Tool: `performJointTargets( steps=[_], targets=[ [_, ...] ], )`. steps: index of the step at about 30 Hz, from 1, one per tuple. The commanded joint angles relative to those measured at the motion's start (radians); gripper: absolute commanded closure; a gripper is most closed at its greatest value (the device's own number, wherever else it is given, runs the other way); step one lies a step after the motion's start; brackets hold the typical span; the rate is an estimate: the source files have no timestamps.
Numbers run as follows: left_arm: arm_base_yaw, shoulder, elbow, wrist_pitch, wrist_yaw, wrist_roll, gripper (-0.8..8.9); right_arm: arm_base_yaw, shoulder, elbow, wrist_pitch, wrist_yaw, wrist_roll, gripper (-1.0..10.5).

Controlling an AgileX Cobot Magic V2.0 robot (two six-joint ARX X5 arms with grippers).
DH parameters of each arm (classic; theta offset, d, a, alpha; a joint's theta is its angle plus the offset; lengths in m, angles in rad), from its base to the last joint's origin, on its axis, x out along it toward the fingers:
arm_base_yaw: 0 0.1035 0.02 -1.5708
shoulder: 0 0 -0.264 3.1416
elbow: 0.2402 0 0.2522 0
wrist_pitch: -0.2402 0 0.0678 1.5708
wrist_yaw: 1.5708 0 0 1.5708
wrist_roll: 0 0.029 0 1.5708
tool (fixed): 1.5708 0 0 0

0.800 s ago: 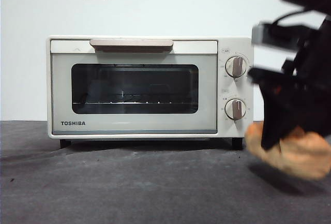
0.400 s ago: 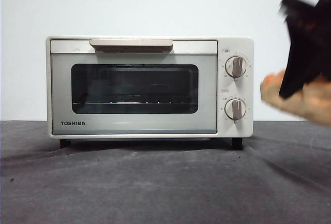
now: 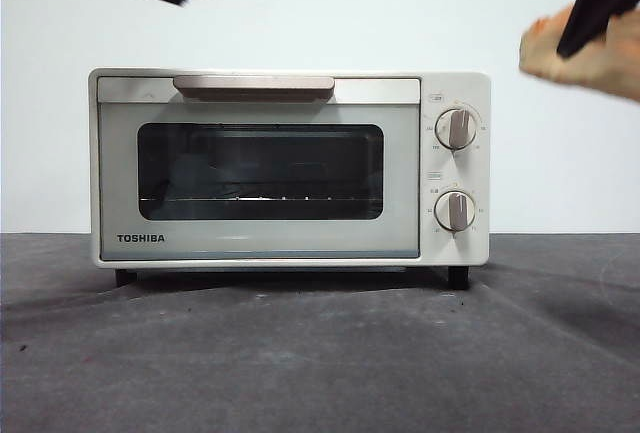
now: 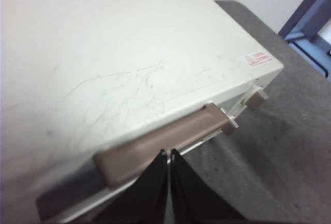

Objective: The left arm flap open the oven, the right arm pick bread and place it into oven, the left arm flap close the oven

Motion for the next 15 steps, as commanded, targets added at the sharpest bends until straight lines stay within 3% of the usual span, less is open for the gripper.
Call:
performJointTargets(
  steps=[1,15],
  targets=[
    [-0.019,0.069,0.055,0.009,-0.021,0.048,7.98,0.008,-0.005,0.043,-0.007,0.003,0.002,7.5],
    [-0.072,0.253,0.101,0.05,-0.098,0.108,7.98,0.008,-0.016,0.071,-0.024,0.003,-0.009,7.5]
  ],
)
